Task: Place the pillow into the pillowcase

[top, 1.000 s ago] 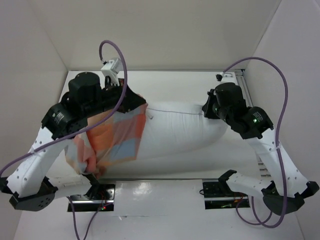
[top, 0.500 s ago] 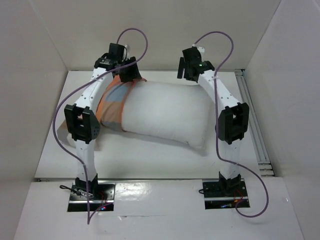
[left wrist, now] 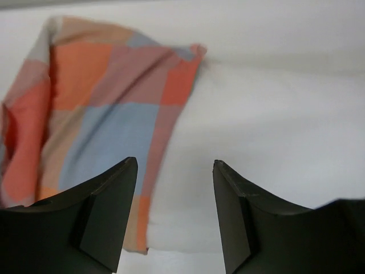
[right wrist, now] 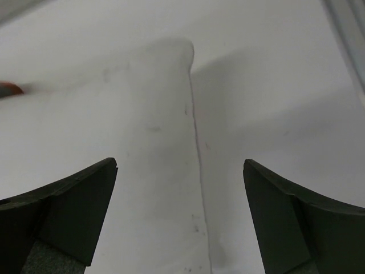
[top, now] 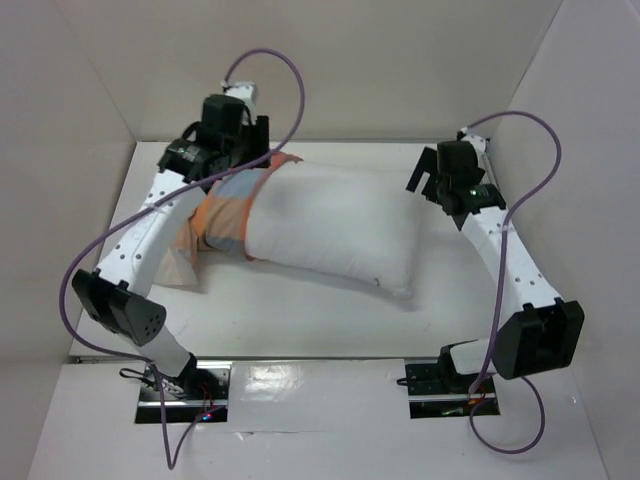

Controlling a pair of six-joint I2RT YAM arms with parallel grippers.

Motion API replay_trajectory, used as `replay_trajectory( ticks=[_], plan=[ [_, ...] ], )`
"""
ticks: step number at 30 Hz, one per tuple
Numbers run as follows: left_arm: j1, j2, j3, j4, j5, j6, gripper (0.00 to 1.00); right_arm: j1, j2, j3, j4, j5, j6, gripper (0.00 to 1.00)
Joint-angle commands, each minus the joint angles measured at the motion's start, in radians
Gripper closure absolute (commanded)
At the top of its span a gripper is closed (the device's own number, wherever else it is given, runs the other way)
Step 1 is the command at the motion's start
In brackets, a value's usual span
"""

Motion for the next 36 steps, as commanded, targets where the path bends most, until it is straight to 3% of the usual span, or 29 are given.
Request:
replay_trajectory(
  ticks=[1,4,8,15,18,22,24,27,28,29,31,34,36],
  plan=[
    [-0.063,0.071,-0.119,-0.031,-0.204,0.014,0.32,-0.011,-0.038,-0.155,0.017,-0.103,0.038,0.01],
    [-0.072,0.042,-0.211,-0.01,-0.336,-0.069,0.32,-0.02,-0.061,-0.225,0.006,-0.176,0.038,0.01],
    [-0.072,-0.015,-0.331,0.099,-0.335,-0.081,0.33,-0.02,-0.079,-0.296,0.018,-0.276,0.038,0.01],
    [-0.052,0.081,-0.291,0.021,-0.409,-0.132,0.37,-0.02,-0.059,-0.374,0.08,-0.402,0.029,0.0],
    [-0.043,0.05,-0.318,0.012,-0.433,-0.166,0.41,-0.02,-0.05,-0.385,0.101,-0.411,0.029,0.04],
    [-0.032,0.004,-0.352,0.022,-0.433,-0.166,0.51,-0.02,-0.029,-0.385,0.11,-0.411,0.02,0.21],
    [-0.022,0.003,-0.352,0.022,-0.418,-0.166,0.58,-0.02,-0.018,-0.385,0.121,-0.411,0.02,0.23],
    [-0.009,0.012,-0.352,0.032,-0.372,-0.155,0.8,-0.02,-0.007,-0.385,0.139,-0.431,0.02,0.24],
    [-0.009,0.013,-0.329,0.032,-0.331,-0.137,0.91,-0.02,-0.007,-0.385,0.15,-0.475,0.02,0.31],
    [-0.009,0.013,-0.32,0.032,-0.302,-0.127,1.0,-0.02,-0.007,-0.396,0.178,-0.5,0.02,0.62],
    [-0.031,-0.001,-0.296,0.032,-0.173,-0.076,1.0,-0.011,-0.03,-0.407,0.213,-0.563,0.046,0.97],
    [-0.126,-0.01,-0.216,0.059,-0.003,-0.032,1.0,0.042,-0.045,-0.407,0.331,-0.62,0.121,1.0],
    [-0.201,0.006,-0.152,0.081,0.215,-0.046,1.0,0.097,-0.017,-0.342,0.379,-0.595,0.153,1.0]
  ],
)
